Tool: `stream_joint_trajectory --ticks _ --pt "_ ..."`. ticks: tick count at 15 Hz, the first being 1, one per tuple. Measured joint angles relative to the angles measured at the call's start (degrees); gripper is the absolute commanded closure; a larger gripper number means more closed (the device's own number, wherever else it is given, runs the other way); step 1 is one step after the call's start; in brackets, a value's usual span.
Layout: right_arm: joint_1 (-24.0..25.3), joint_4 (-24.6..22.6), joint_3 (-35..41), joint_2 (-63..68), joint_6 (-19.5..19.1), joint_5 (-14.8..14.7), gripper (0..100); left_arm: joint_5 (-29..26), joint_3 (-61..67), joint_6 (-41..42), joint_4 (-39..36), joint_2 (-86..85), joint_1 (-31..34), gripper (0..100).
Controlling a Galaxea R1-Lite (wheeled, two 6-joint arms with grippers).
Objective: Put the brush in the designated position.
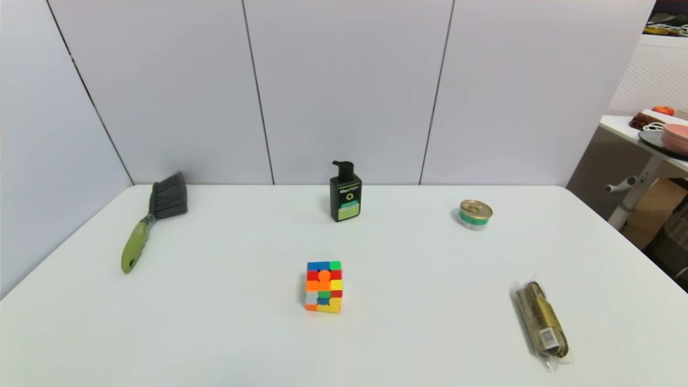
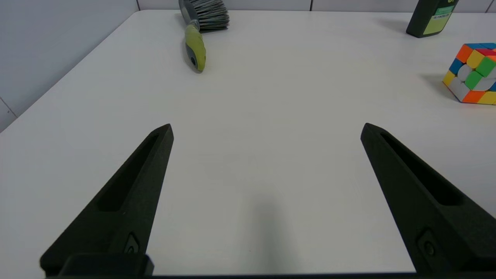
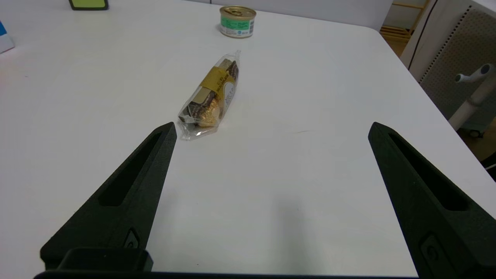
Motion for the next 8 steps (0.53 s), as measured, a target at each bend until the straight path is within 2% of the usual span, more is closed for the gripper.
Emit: stream_joint_trajectory --ticks 8 --pt "0.00 0.00 0.00 0.00 0.00 0.00 0 0.00 0.00 0.00 0.00 0.00 0.00 0"
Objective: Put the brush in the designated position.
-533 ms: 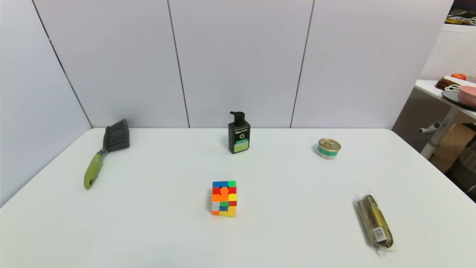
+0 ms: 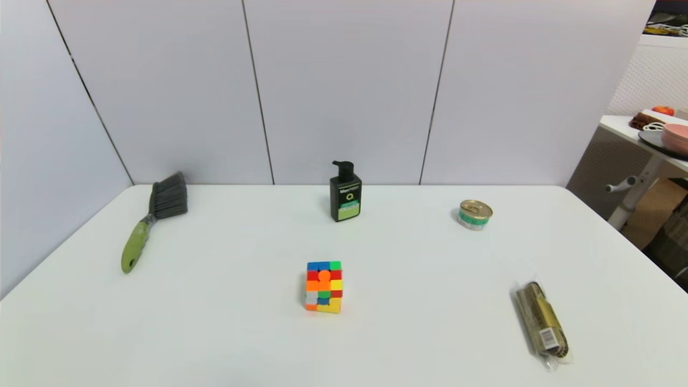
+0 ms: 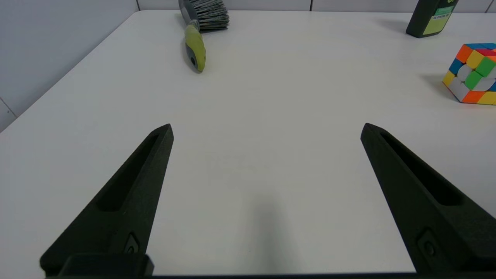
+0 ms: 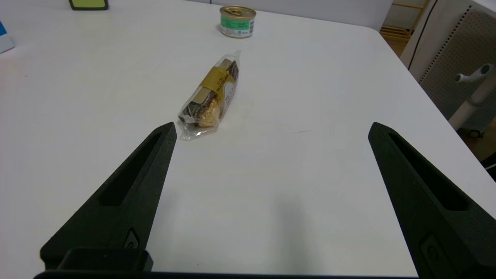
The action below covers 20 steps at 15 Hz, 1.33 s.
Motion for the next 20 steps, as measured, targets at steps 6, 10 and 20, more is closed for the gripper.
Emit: stream_joint_trajectory --ticks 6,10,20 --pt "0.00 0.00 0.00 0.00 0.02 0.00 0 0.00 0.00 -0.01 0.00 0.00 0.00 0" --pt "0.00 0.00 0.00 0.00 0.02 0.00 0 -0.01 0.00 -0.72 -0.07 0.00 0.00 0" --pt "0.00 -0.02 0.00 0.00 0.00 0.02 0 0.10 -0.07 -1.05 0.02 0.98 0.00 0"
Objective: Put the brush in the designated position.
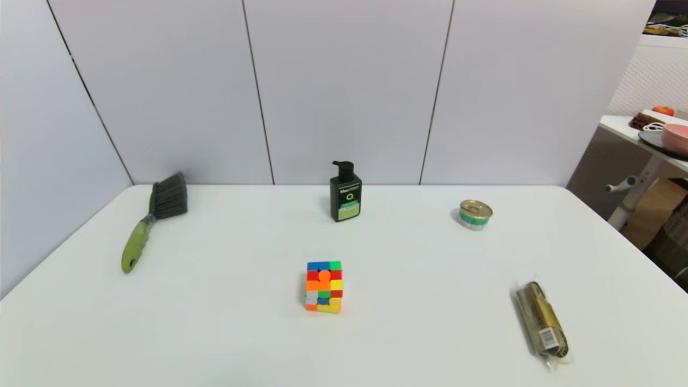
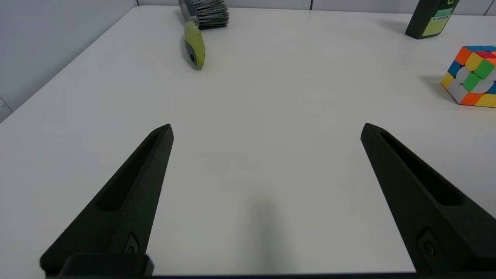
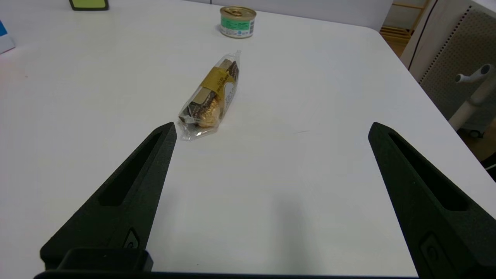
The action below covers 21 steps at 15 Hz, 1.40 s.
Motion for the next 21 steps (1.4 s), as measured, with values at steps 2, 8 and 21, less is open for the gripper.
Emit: stream_joint_trajectory --ticks 2,8,21 --pt "0.00 0.00 0.00 0.00 0.00 -0.02 0 -0.13 -0.96 0.05 0.43 2.97 0.00 0" --pt "0.00 0.02 0.00 0.00 0.00 0.01 0 -0.35 -20.52 -0.10 11.78 23.54 0.00 0" --pt "0.00 0.02 0.00 0.00 0.00 0.00 0 -2.04 -60.73 -1.18 19.38 77.85 5.32 0"
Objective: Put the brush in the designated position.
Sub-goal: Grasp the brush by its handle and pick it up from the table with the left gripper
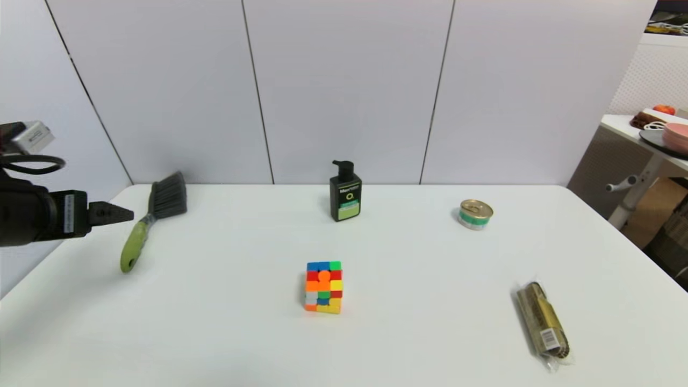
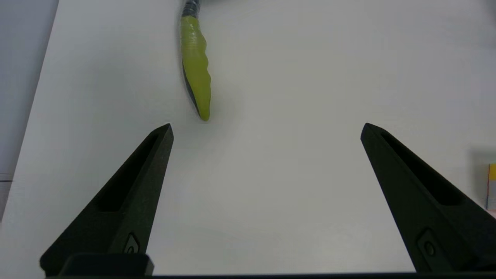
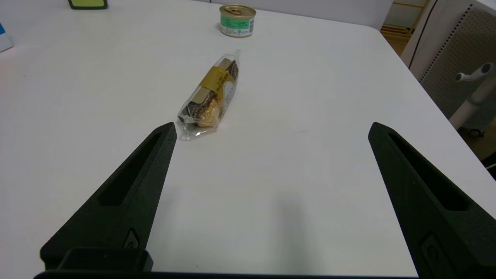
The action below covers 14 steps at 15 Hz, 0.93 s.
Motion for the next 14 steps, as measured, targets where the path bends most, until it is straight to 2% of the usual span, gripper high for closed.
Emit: stream_joint_trajectory --ticks 6,10,14 --pt "0.00 -0.02 0.00 0.00 0.00 -0.02 0 -4.35 -8.66 7.70 0.20 17.31 7.14 0" --pt "0.00 0.00 0.00 0.00 0.02 -0.02 0 -4.90 -14.71 18.59 0.24 26.26 11.39 0" --pt "0.00 -0.02 0.00 0.00 0.02 -0.05 0 -4.88 -19.96 20.11 -0.09 33.13 12.04 0"
